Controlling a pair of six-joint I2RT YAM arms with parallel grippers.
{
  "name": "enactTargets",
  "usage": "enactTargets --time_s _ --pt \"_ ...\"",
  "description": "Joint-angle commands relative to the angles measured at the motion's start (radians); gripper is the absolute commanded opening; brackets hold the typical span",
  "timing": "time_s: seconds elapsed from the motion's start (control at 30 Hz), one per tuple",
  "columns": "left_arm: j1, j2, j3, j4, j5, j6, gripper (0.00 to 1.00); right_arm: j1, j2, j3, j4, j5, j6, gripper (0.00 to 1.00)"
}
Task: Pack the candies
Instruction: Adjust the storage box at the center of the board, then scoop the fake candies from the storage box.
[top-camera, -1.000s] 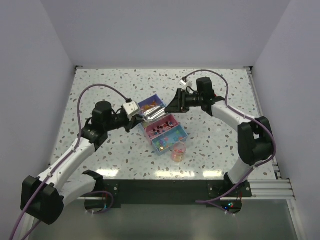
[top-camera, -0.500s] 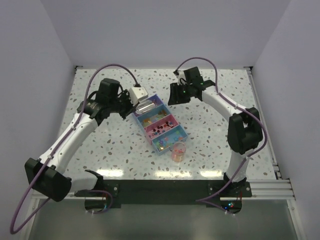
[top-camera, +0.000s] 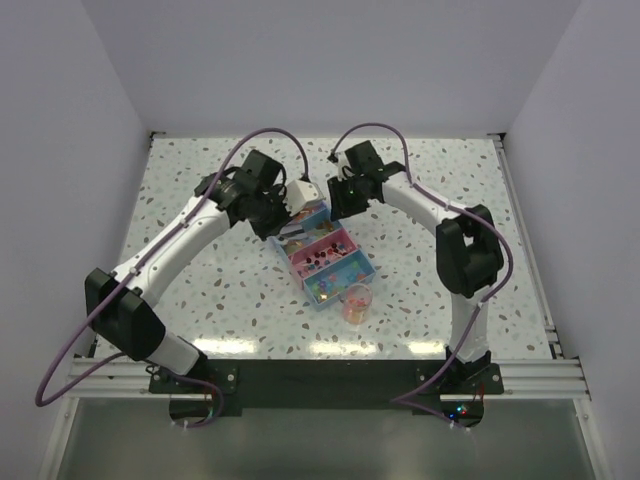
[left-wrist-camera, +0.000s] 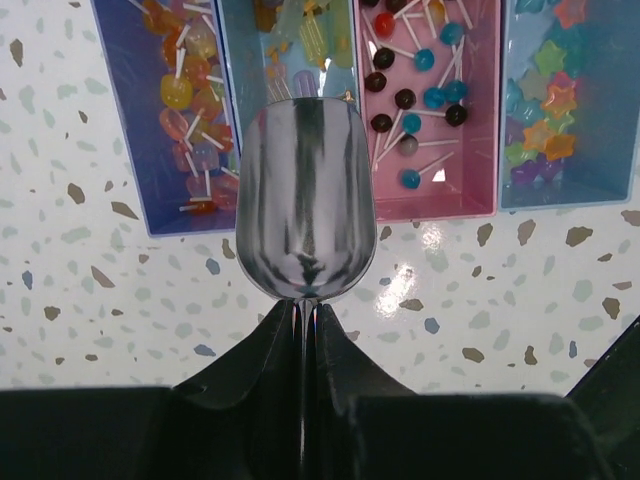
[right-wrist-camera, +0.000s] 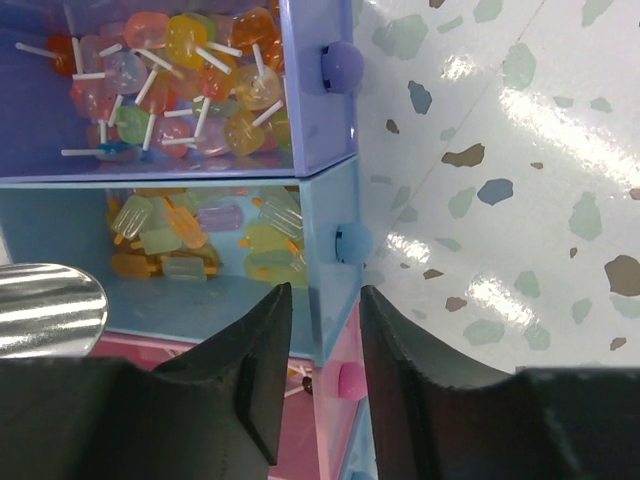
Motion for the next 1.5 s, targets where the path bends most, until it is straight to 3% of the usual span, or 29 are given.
enactTargets --time_s 0.0,0.13,0.27,0.77,1.07,1.47 --pt "-0.003 0.035 0.060 -0.062 -0.043 -0.016 0.00 0.009 0.023 0.048 0.013 0.022 -0.023 0.36" --pt "-0.003 0.070 0.099 -0.088 -0.066 -0.007 0.00 0.024 0.040 0.051 0.025 0.024 -0.029 0.22" --pt "-0.003 0.040 0.080 -0.091 -0.067 0.016 0.00 0.050 0.039 0.034 0.028 0.025 -0.035 0.00" --pt "-0.023 -0.057 -0.001 -0.172 -0.133 0.051 0.00 0.170 -0.050 -0.079 0.105 0.130 0.020 0.00" --pt "-0.043 0.009 -0.015 -0.203 -0.207 0.019 0.00 0.182 -0.062 -0.096 0.122 0.137 0.020 0.00" --pt "-0.092 0.165 0.096 -0.243 -0.264 0.008 0.00 0.182 -0.038 -0.099 0.146 0.098 0.034 0.00"
